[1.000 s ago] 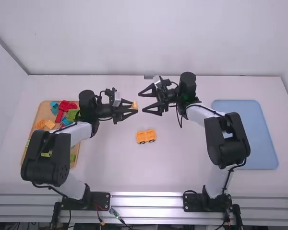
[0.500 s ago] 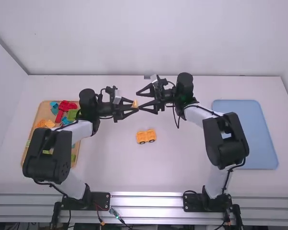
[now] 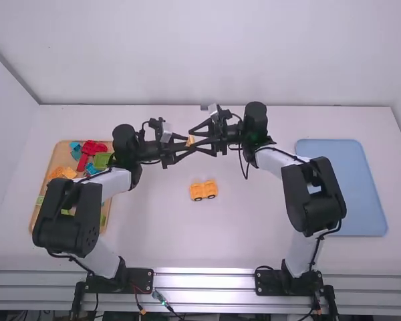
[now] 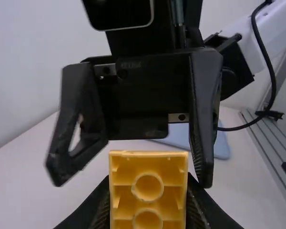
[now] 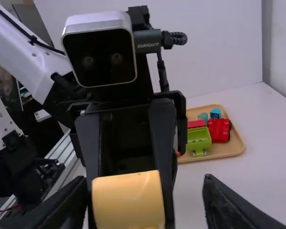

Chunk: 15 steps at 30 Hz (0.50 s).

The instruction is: Assemble lego blocks to make yellow taxi

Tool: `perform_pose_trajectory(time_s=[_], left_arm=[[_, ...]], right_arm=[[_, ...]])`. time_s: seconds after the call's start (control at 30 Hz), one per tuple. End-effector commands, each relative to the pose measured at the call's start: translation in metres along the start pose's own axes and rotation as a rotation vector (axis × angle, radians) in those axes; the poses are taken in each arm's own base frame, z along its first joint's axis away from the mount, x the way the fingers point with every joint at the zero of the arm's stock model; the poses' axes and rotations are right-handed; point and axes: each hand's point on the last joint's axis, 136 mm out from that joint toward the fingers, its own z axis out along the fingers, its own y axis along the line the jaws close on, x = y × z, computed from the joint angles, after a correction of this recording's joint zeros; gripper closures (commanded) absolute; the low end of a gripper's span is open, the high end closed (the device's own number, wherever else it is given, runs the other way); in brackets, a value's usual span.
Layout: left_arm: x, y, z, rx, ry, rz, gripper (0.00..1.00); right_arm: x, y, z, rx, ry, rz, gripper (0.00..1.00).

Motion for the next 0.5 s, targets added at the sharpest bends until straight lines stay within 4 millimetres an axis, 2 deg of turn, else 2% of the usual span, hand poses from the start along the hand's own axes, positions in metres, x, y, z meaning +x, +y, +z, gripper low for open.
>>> perform_pose_trajectory(time_s=[0.0, 0.23, 0.47], left_arm=[[-0.008, 0.001, 0.002, 0.012, -0.008, 0.016, 0.98], [-0.008, 0.001, 0.002, 0.014, -0.007, 0.015, 0.98], [-0.006, -0.010, 0.002, 0.077, 0.001, 0.054, 0.98]], right_arm=[[-0.005, -0.001, 0.002, -0.005, -0.002, -0.027, 0.45], [-0.006, -0.001, 0.002, -0.005, -0.003, -0.030, 0.53], [-0.005, 0.000, 0.005, -0.012, -0.001, -0.030, 0.46]])
